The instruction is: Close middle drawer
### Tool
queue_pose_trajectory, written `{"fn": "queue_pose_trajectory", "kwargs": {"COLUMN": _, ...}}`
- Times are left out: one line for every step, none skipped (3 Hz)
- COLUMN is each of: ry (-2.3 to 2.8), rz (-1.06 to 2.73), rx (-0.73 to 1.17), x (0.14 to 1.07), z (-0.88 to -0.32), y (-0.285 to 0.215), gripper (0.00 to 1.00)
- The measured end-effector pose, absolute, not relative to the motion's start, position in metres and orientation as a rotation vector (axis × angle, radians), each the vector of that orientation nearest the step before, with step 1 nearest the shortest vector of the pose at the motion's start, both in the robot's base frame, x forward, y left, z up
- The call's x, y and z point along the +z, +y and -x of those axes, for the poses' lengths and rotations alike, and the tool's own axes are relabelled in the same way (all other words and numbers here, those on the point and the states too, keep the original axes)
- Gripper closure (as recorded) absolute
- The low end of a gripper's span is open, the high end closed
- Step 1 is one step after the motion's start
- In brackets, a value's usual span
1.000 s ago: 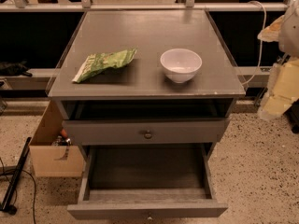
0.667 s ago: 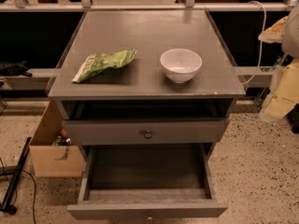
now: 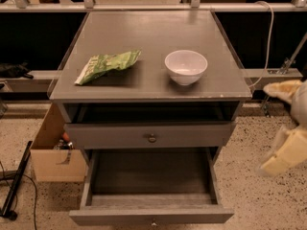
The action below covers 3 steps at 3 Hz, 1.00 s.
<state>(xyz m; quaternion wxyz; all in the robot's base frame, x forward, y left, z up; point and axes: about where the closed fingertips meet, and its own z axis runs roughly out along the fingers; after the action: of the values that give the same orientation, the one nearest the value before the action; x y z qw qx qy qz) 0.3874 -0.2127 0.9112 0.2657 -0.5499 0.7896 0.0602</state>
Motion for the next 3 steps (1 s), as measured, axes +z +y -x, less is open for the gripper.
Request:
{"fn": "queue_pose_trajectory", "kwargs": {"ry": 2.143, "rz": 1.485, "rx": 0.242, "x": 0.864, "z": -0.376, "y": -0.208, "gripper": 0.0}}
{"fn": "queue_pose_trajectory", "kwargs": {"ry": 2.151, "rz": 1.527, "rx": 0.277, "x": 0.832, "z": -0.372, "y": -0.203, "gripper": 0.19}}
{"fn": "queue_pose_trajectory", "kwargs": {"ry": 2.158, "rz": 1.558, "rx": 0.293, "x": 0.814, "z": -0.368, "y": -0.201, "gripper": 0.42}}
